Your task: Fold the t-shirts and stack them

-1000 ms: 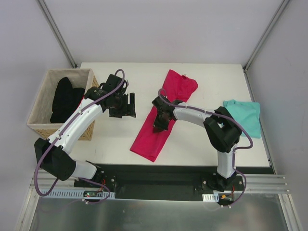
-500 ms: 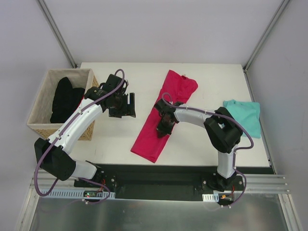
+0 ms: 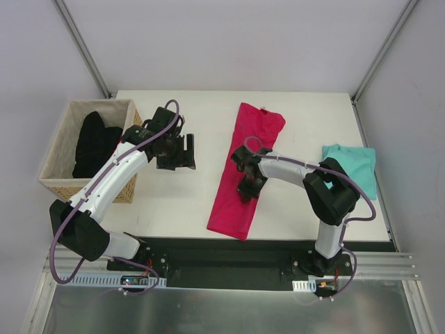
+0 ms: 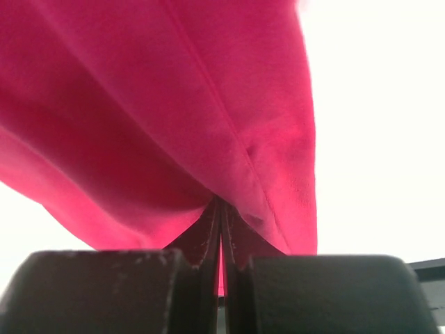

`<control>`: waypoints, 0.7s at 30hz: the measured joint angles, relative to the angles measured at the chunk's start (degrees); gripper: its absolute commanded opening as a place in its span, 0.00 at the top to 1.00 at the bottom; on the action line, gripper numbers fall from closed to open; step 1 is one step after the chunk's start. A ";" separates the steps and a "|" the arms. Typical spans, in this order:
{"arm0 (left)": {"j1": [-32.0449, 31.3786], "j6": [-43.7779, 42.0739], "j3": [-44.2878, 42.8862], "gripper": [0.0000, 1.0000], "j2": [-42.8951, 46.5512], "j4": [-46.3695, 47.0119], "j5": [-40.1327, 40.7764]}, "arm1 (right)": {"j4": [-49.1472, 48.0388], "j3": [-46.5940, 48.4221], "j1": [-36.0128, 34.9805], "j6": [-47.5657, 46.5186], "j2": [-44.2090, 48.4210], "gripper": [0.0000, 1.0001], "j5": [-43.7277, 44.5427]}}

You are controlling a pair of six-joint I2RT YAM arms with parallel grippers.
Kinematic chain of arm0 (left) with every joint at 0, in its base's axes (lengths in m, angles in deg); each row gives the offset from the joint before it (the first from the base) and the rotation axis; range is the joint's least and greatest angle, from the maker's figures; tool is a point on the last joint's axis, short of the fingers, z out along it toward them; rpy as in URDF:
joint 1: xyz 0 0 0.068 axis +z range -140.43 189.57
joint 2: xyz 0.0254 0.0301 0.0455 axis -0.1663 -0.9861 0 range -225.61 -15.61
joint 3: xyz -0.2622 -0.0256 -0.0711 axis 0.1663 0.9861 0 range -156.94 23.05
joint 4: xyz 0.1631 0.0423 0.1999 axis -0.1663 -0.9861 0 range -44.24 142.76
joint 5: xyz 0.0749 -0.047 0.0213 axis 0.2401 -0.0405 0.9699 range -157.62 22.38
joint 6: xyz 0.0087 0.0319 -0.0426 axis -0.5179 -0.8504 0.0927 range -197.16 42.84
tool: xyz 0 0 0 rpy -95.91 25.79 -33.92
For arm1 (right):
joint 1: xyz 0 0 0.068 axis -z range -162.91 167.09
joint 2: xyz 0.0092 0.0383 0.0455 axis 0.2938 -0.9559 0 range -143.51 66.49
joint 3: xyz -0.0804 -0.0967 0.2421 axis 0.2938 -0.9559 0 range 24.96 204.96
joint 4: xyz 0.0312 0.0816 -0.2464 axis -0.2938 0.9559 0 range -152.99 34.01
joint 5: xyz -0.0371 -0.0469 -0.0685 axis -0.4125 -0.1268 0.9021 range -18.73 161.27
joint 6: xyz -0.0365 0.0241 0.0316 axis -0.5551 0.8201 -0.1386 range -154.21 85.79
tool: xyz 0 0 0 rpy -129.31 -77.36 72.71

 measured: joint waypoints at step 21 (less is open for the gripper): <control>0.02 -0.07 0.00 0.29 0.00 -0.04 -0.02 | 4.72 0.24 2.25 1.51 0.09 0.99 4.07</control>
